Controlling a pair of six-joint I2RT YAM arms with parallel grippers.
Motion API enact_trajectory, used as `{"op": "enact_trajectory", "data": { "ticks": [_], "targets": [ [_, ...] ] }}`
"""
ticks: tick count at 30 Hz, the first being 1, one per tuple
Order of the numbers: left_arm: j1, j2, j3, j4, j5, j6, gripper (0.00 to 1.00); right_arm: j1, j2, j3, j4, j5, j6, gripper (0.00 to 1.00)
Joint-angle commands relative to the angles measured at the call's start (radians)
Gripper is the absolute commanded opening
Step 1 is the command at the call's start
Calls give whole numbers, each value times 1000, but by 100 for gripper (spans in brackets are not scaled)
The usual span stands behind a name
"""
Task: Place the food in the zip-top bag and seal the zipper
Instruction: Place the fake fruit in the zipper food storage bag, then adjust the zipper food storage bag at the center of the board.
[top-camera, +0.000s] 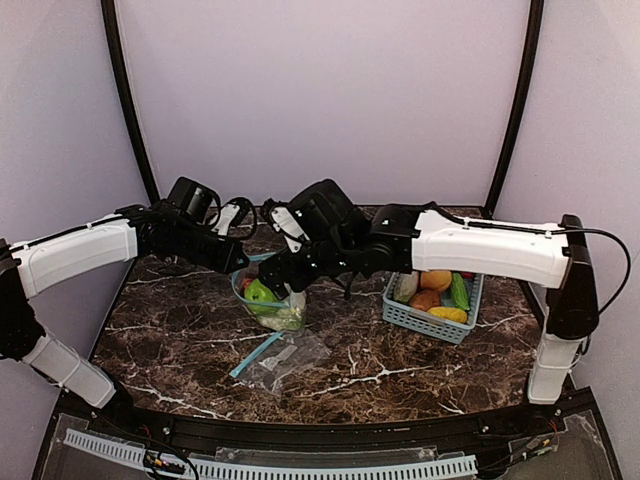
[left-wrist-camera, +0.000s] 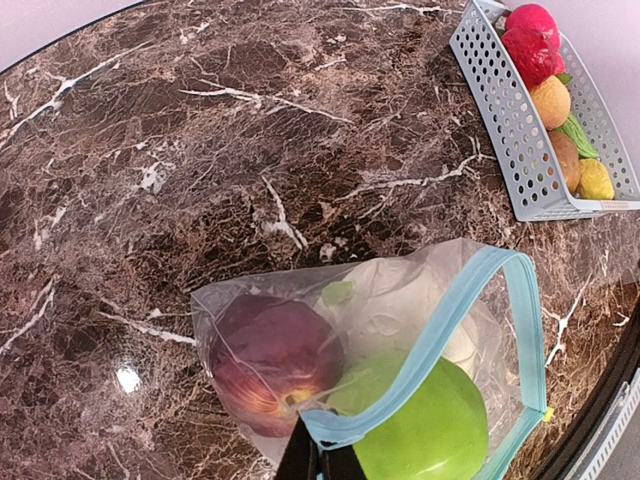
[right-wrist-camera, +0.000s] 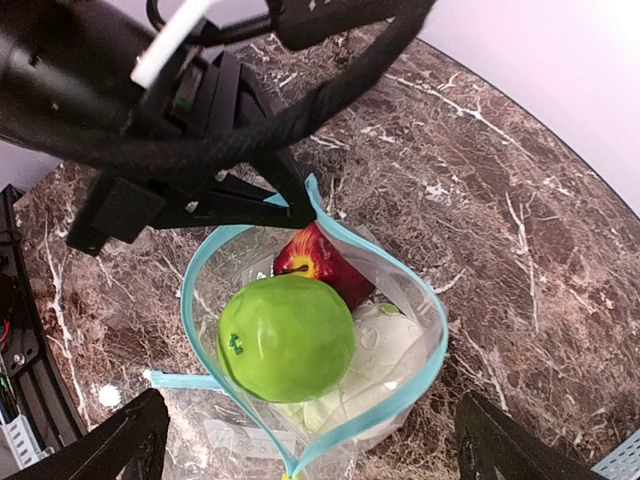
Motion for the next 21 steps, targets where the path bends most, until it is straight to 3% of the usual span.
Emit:
{"op": "enact_trajectory", "data": {
  "ticks": [1, 5, 11, 21],
  "targets": [
    [-3, -42, 8, 2, -6, 13, 1, -7, -89, -57, -16, 55, 65, 98],
    [-3, -43, 8, 3, -7, 12, 1, -27, -141, -134, -37, 72, 130, 93],
    [-3, -39, 8, 2, -8, 13, 1, 27, -154, -244, 27, -20, 78, 72],
    [-3, -35, 9, 0, -14, 15, 1, 77, -55, -238, 40, -32, 112, 48]
  ]
}}
